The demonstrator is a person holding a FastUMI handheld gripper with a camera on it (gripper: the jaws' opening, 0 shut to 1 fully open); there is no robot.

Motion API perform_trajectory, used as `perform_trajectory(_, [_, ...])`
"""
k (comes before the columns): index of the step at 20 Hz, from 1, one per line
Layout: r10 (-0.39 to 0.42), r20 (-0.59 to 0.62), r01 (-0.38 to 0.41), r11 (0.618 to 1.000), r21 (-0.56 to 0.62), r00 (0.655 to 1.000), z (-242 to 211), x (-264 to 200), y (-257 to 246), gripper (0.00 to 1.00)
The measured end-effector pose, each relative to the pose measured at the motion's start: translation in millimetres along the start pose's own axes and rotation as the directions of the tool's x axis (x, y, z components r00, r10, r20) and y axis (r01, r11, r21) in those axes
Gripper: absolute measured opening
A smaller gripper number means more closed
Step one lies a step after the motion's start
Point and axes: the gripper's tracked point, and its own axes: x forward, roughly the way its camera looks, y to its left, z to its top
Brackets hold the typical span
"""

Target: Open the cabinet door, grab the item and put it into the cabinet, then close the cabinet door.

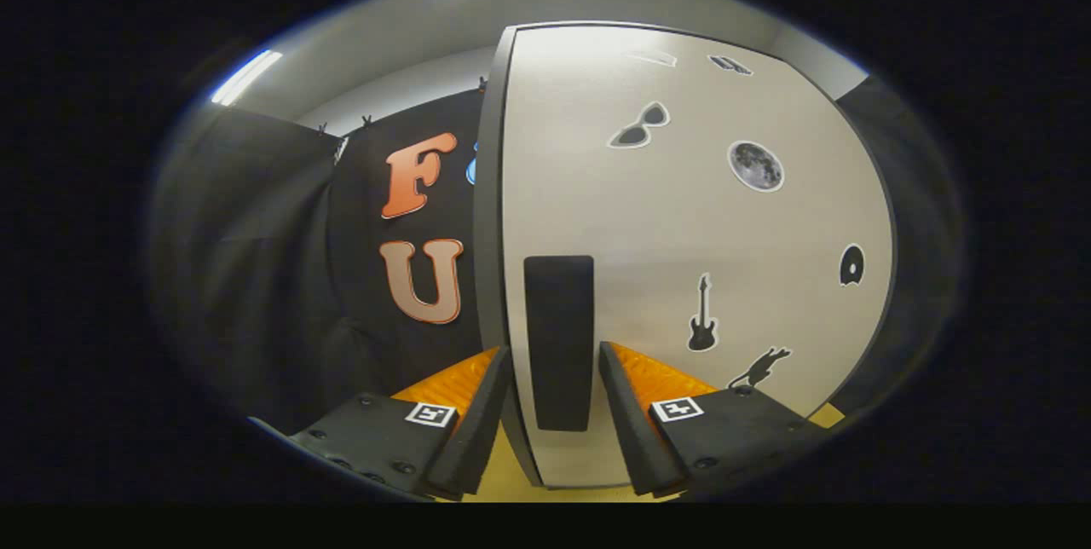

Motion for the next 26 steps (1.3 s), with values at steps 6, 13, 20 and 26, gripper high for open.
perform_trajectory(6, [0.007, 0.015, -0.007, 1.0, -0.005, 1.0, 0.4, -2.9, -1.9, 0.37])
perform_trajectory(13, [0.131, -0.025, -0.131, 0.991, -0.01, 0.991, 0.5, -30.1, 3.5, 0.32])
perform_trajectory(20, [0.313, -0.052, -0.312, 0.95, 0.022, 0.948, 0.7, -119.5, -9.6, 0.32])
perform_trajectory(26, [0.444, -0.038, -0.442, 0.895, 0.055, 0.895, 2.5, -164.1, -26.6, 0.32])
